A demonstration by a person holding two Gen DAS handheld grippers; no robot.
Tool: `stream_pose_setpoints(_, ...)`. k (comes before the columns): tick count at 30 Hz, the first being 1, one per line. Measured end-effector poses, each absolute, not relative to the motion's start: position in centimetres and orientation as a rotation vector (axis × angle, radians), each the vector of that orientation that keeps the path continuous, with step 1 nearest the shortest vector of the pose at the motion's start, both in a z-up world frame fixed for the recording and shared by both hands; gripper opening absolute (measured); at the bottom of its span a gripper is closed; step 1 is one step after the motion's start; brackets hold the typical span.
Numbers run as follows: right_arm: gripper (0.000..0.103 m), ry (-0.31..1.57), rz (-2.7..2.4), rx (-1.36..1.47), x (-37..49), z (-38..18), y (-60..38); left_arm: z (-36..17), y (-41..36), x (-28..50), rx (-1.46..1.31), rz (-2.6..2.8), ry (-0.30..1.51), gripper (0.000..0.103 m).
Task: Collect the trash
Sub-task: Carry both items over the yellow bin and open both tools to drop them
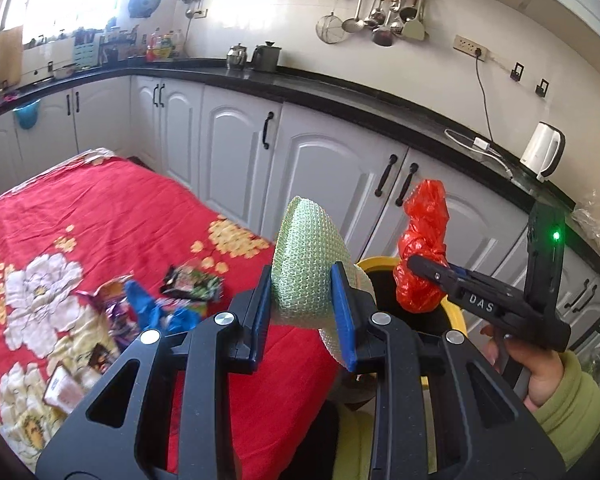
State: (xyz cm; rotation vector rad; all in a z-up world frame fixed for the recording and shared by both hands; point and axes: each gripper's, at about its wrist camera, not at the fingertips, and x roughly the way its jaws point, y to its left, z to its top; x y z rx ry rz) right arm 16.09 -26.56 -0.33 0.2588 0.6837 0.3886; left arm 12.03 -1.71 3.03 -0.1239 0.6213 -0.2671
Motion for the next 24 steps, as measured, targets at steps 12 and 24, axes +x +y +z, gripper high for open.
stream_pose_setpoints(12, 0.038, 0.661, 0.326, 0.276, 14.9, -0.4, -30.8, 3.8, -5.7, 13.9, -0.131, -0.306, 0.593, 0.022)
stream_pose_setpoints(24, 0.038, 0.670, 0.269, 0.300, 14.1, -1.7, -33.8, 3.0, -8.9, 16.1, -0.143, -0.325, 0.604, 0.022)
